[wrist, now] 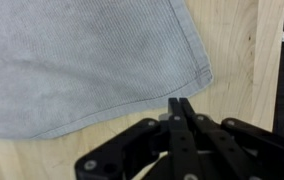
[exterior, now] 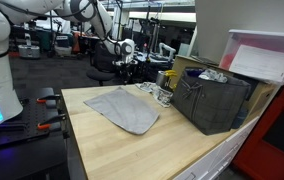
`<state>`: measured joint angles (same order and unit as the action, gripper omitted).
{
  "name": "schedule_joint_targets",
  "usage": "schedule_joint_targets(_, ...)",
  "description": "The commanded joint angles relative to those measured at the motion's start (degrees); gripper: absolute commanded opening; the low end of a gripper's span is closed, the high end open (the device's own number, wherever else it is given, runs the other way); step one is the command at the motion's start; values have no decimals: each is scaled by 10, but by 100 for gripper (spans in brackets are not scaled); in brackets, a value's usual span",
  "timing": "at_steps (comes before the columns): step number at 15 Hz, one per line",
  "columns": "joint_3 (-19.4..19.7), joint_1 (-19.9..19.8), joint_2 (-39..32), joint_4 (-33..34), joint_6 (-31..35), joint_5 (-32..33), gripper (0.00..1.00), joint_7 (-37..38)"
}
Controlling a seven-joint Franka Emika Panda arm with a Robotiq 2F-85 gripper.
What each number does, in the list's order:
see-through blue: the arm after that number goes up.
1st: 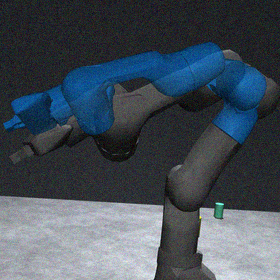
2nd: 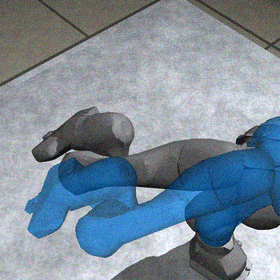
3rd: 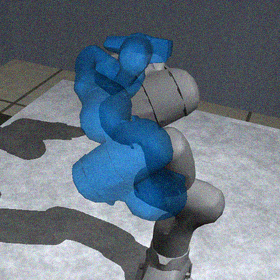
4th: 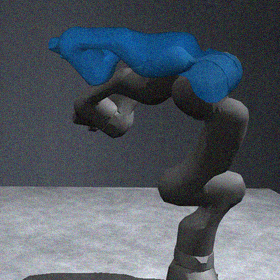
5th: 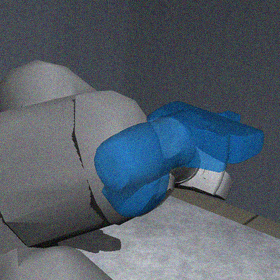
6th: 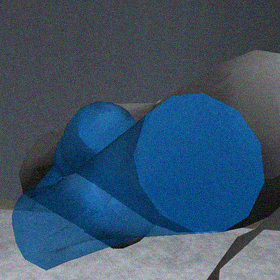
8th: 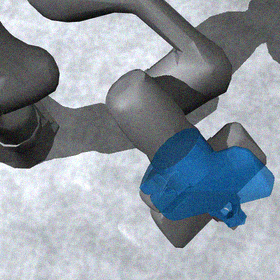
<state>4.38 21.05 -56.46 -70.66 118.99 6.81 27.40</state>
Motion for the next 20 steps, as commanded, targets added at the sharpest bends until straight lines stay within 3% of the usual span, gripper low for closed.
schedule_joint_targets(1, -7, 0, 32, -24, -49, 0, 0, 14)
schedule_joint_targets(2, -14, -3, 33, -25, -57, -5, 26, 6)
schedule_joint_targets(3, -24, -6, 33, -24, -65, -14, 27, 3)
schedule_joint_targets(7, -50, -15, 21, -19, -73, -44, 56, -1)
schedule_joint_targets(13, -39, -13, -7, -5, -62, -38, 99, 6)
schedule_joint_targets(15, -34, -14, -16, 3, -61, -35, 100, 7)
schedule_joint_targets(16, -31, -14, -20, 6, -61, -33, 71, 8)
schedule_joint_targets(18, -27, -14, -25, 10, -60, -32, 72, 8)
schedule_joint_targets(20, -25, -14, -28, 9, -57, -31, 57, 9)
